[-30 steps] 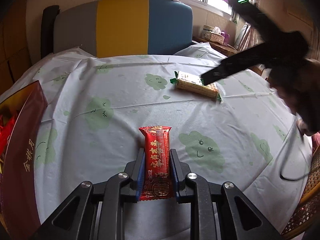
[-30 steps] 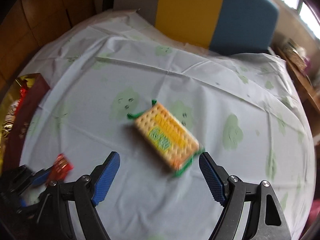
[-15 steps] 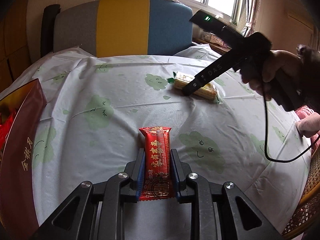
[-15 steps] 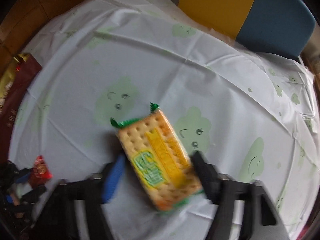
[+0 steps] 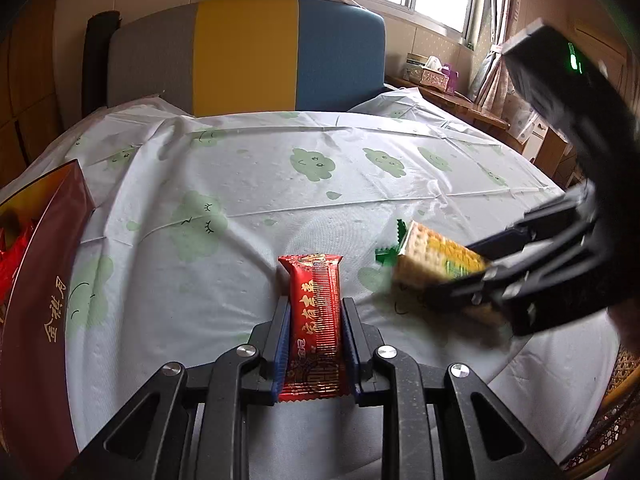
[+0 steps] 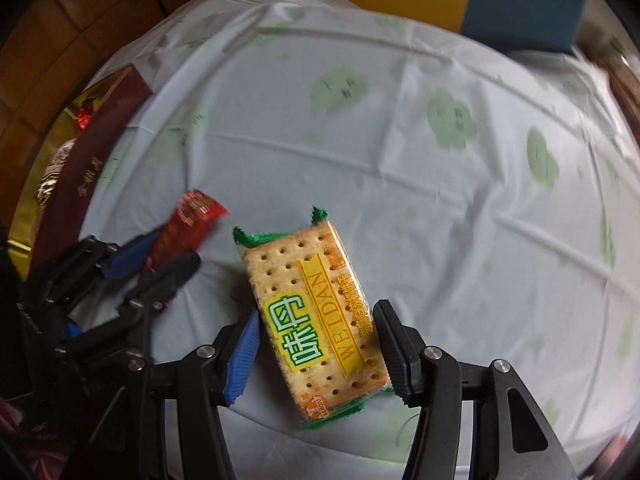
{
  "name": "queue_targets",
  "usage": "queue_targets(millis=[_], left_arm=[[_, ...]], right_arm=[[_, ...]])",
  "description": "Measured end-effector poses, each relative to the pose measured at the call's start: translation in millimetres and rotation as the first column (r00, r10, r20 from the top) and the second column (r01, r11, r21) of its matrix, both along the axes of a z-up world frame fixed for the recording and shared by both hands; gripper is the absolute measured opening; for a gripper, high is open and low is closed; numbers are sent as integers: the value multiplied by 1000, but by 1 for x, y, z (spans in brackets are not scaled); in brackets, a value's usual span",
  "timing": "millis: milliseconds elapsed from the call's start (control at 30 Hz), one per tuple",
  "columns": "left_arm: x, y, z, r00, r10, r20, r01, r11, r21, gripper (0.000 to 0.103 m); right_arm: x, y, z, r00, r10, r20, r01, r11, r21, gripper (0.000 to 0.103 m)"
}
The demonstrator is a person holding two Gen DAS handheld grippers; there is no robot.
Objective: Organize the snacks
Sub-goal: 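Grasp the WEIDAN cracker pack with the right tool, then carry the red bar into the gold tray and open the left tool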
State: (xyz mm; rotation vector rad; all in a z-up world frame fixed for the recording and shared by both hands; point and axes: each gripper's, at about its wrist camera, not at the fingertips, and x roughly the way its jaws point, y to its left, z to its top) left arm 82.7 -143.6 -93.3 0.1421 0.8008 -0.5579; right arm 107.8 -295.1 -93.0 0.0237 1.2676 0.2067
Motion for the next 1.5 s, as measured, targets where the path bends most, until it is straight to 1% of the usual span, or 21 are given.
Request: queue_targets(millis=[67,200,267,433,533,633,667,700,800,933,1033,1133,1200,1233,1267,1333,1367,1500], left_arm=[[0,-1,0,1000,1,4,-1,1000,7,24],[-2,-4,0,1000,2,11,-2,1000,25,24],[-2,-4,0,1000,2,9,-2,1000,26,24],[-5,-9,1,1000,4,29,-6,997,74,24],[-4,-10,3,1000,10,16,-11,997,81,23],[-3,-9,8,999,26,-23,-24,996,85,23],[-3,-5,11,999,37,-40,-34,997,76,23],[-5,-3,14,998,46,-39,-43,996,78,23],[-13,9,29,999,54,-4,-54,997,57,23],[-21,33,59,996,82,38,-83,996,26,23],[-24,60,81,987,134,87,-136,991,15,23],[-22,96,97,968,224,110,-227,974,12,23],[-19,125,107,944,307,123,-310,951,12,23],[-19,135,109,934,333,128,-337,941,11,23],[-19,152,113,916,378,136,-383,923,15,23],[-19,173,115,890,432,146,-440,897,26,23],[-19,187,117,871,467,152,-478,878,38,23],[-24,224,117,819,556,139,-566,823,46,23]], right_arm=[[-2,2,0,1000,4,12,-4,1000,-16,60],[-9,8,-2,997,45,66,-41,997,-62,59],[-10,8,-2,997,45,64,-41,997,-62,59],[-9,7,-3,997,54,61,-50,997,-63,60],[-10,14,-3,993,89,72,-82,992,-92,59],[-14,23,-3,988,124,92,-112,985,-133,59],[-15,25,-3,987,131,96,-117,983,-141,59],[-16,25,-3,987,131,96,-117,983,-143,59],[-17,26,-3,989,118,86,-107,986,-125,59],[-19,28,-2,990,115,86,-104,987,-122,59],[-16,20,-3,993,89,73,-82,992,-96,59],[-18,19,0,993,95,76,-87,991,-102,59],[-18,17,-2,992,100,77,-91,990,-108,59],[-18,18,-2,992,102,79,-93,989,-115,59],[-16,17,-2,991,106,80,-96,988,-119,59],[-15,17,-1,990,113,84,-102,987,-128,59],[-15,17,-1,989,118,85,-106,986,-130,59],[-14,23,-3,986,136,99,-120,981,-154,59]])
